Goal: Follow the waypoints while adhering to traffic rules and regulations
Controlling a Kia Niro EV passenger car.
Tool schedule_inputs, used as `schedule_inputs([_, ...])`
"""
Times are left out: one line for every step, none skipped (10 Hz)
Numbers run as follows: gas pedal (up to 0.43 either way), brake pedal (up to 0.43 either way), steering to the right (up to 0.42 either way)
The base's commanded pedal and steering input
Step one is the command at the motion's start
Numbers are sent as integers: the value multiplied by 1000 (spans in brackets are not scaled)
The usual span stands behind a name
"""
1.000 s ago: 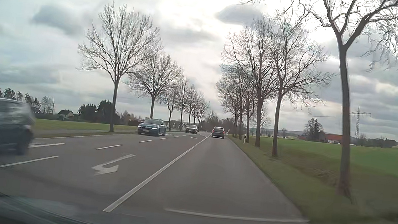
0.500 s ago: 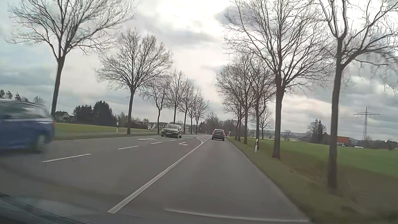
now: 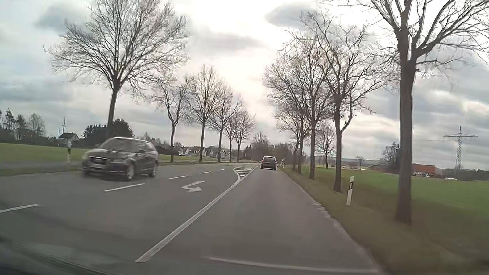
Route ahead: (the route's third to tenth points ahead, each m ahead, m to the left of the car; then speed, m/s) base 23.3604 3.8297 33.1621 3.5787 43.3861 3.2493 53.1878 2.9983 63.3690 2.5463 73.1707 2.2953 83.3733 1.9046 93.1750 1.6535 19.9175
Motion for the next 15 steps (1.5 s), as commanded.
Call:
schedule_inputs([209,0,5])
schedule_inputs([209,0,5])
schedule_inputs([209,0,5])
schedule_inputs([209,0,5])
schedule_inputs([209,0,5])
schedule_inputs([209,0,5])
schedule_inputs([209,0,5])
schedule_inputs([220,0,5])
schedule_inputs([220,0,5])
schedule_inputs([220,0,5])
schedule_inputs([220,0,5])
schedule_inputs([220,0,5])
schedule_inputs([220,0,5])
schedule_inputs([220,0,5])
schedule_inputs([220,0,5])
